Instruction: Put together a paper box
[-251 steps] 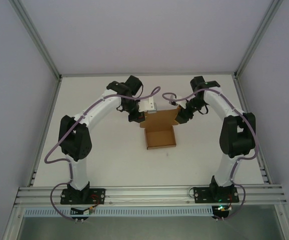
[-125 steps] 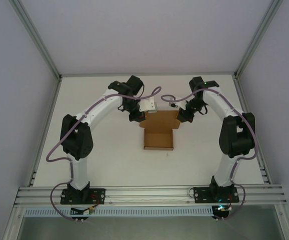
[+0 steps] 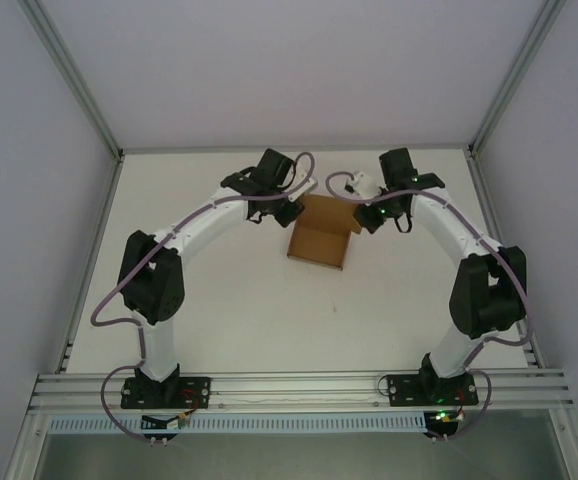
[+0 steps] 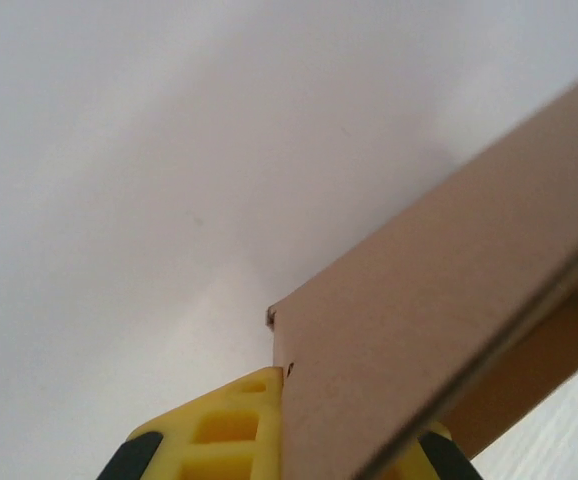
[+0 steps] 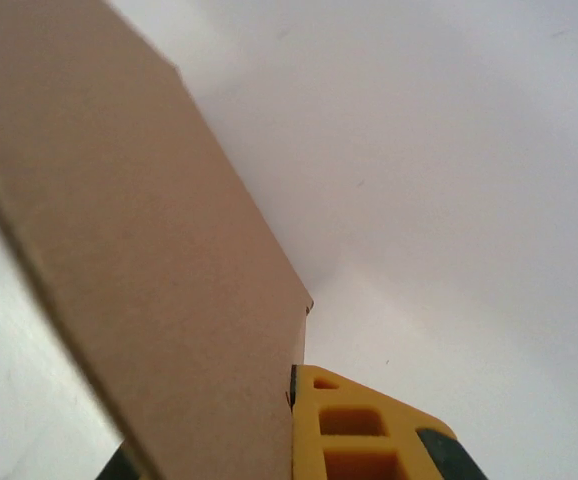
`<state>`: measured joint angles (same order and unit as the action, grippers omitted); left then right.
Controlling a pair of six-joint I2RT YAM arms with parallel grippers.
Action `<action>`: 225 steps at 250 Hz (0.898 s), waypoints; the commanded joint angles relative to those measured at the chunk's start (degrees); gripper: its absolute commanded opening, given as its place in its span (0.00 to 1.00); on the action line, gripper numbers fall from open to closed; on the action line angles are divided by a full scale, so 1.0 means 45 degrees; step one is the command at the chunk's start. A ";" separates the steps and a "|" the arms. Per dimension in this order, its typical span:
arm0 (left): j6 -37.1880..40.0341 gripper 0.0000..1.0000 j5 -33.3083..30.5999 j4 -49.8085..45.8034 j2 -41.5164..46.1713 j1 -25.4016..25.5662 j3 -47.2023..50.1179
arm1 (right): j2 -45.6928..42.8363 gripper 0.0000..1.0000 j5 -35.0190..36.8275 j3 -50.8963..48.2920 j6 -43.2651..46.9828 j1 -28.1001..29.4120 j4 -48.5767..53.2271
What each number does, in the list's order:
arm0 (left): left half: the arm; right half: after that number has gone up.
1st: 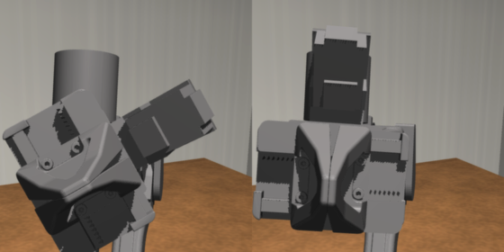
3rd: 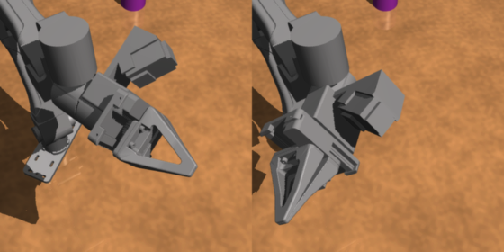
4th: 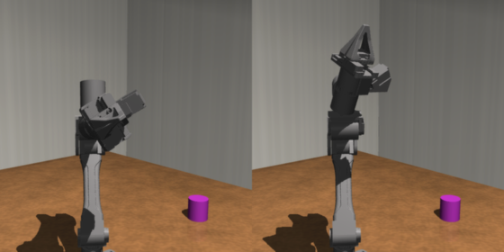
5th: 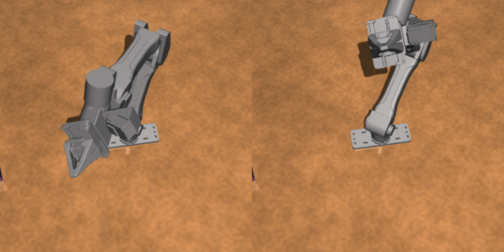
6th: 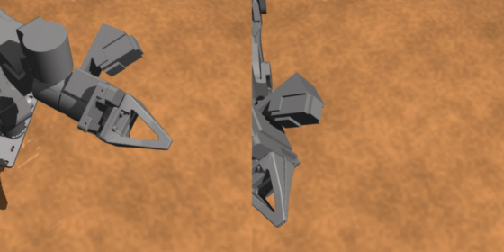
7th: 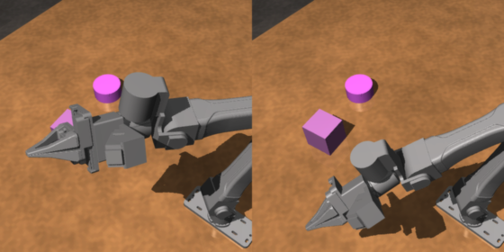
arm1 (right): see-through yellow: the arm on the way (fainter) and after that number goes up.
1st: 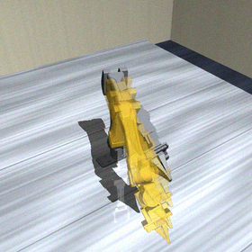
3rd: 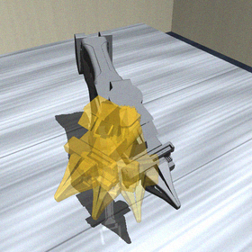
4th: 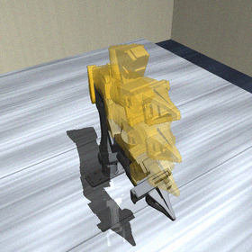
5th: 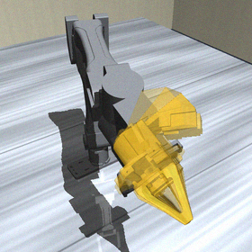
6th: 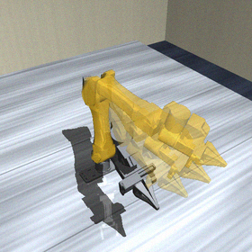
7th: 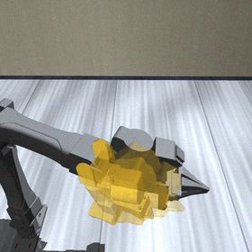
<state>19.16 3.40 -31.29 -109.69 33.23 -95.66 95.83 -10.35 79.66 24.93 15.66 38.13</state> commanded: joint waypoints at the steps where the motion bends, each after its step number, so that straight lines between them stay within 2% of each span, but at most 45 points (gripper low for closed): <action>1: -0.3932 0.00 -0.1245 0.1069 0.0362 -0.0172 0.0597 | -0.0848 0.00 0.1029 -0.0422 -0.5836 0.0424 -0.3026; 20: -0.5061 0.00 -0.0448 0.1590 0.0391 -0.0151 0.0949 | -0.0843 0.00 0.2538 -0.0649 -0.7536 0.1136 -0.3752; 33: -0.5926 0.00 -0.0531 0.1880 0.0350 -0.0100 0.1066 | -0.0727 0.00 0.3507 -0.0614 -0.8235 0.1765 -0.4044; 64: -0.6712 0.00 -0.1169 0.1882 0.0143 0.0222 0.0905 | -0.0144 0.01 0.4177 -0.0262 -1.0175 0.2517 -0.4576; 95: -0.7988 0.00 -0.1039 0.2164 0.0014 0.0283 0.1137 | 0.0261 0.00 0.4742 -0.0339 -1.1746 0.2822 -0.5027; 124: -0.8824 0.00 -0.0217 0.2621 -0.0117 0.0285 0.1302 | 0.0479 0.00 0.5163 -0.0650 -1.2353 0.3237 -0.5396; 158: -0.9701 0.00 0.0059 0.3151 -0.0126 0.0275 0.1703 | 0.0678 0.00 0.5542 -0.0983 -1.3199 0.3387 -0.5982; 225: -1.0047 0.00 0.0957 0.3056 -0.0678 0.0277 0.1838 | 0.0851 0.00 0.5868 -0.1867 -1.3057 0.3865 -0.6594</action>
<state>-22.39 -1.08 -20.75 -110.80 33.56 -88.29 99.42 20.38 72.38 -31.05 30.48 16.32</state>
